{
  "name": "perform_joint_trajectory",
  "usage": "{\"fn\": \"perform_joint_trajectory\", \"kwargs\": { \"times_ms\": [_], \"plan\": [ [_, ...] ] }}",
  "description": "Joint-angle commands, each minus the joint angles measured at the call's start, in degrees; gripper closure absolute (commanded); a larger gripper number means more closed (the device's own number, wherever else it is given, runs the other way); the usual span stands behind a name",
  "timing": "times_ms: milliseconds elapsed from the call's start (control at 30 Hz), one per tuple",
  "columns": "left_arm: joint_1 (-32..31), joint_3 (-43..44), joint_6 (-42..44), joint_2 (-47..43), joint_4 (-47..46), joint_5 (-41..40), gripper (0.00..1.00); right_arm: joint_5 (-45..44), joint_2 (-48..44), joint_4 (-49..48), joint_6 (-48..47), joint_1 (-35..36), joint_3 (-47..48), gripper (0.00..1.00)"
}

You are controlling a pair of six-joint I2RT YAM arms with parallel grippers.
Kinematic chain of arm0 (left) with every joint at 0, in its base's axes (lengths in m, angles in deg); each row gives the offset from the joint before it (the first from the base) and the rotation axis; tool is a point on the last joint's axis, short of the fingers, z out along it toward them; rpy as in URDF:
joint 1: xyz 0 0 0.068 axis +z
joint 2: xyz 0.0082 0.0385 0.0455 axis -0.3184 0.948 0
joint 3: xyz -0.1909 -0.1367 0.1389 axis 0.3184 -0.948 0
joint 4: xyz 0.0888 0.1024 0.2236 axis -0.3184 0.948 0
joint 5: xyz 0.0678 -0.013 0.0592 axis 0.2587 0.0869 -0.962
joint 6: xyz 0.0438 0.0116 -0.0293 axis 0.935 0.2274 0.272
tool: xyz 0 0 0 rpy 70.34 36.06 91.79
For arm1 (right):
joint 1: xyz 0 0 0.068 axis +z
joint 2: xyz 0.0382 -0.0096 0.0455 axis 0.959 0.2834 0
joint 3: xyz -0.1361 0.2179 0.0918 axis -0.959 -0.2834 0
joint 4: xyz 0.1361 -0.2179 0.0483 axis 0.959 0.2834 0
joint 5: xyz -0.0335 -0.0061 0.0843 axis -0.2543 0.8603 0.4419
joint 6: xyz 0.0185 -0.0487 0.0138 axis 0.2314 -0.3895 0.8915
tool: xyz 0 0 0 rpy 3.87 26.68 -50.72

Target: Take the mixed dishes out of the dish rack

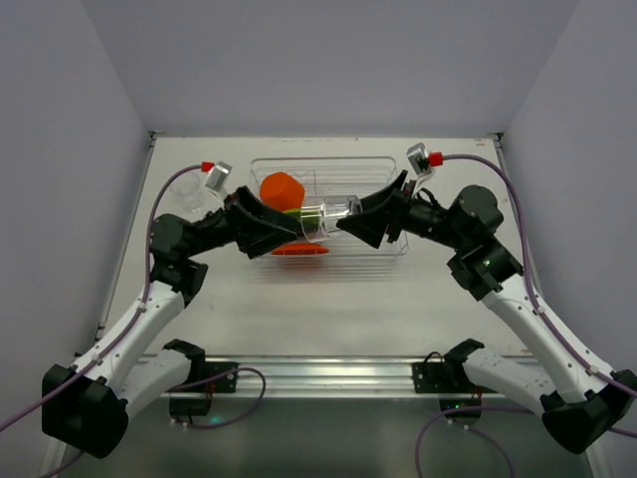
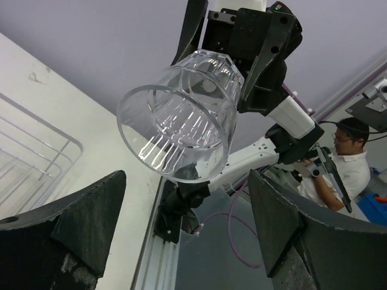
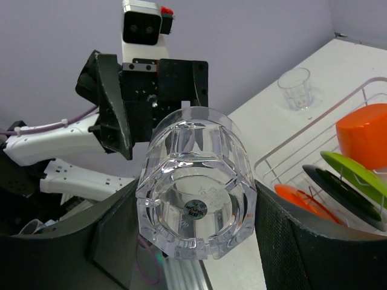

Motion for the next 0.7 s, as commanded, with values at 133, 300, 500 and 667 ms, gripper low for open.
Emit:
{"fn": "perform_joint_trajectory", "kwargs": {
  "times_ms": [133,300,500,667],
  "plan": [
    [-3.41,1.44,-0.96,0.96,-4.64,-2.25,0.10,3.23,1.33,-7.48,2.56,0.09,0.19,1.00],
    [-4.37,1.88,-2.89,1.40,-7.27,-2.70,0.10,3.85,1.77,-8.88,3.26,0.09,-0.52,1.00],
    [-5.34,3.29,-3.86,1.22,-8.15,-2.96,0.13,4.46,1.95,-9.94,3.88,0.09,-0.96,1.00],
    [-6.13,3.20,-5.53,1.13,-9.91,-3.05,0.19,5.25,2.30,-10.99,4.41,0.00,-1.39,1.00]
  ]
}}
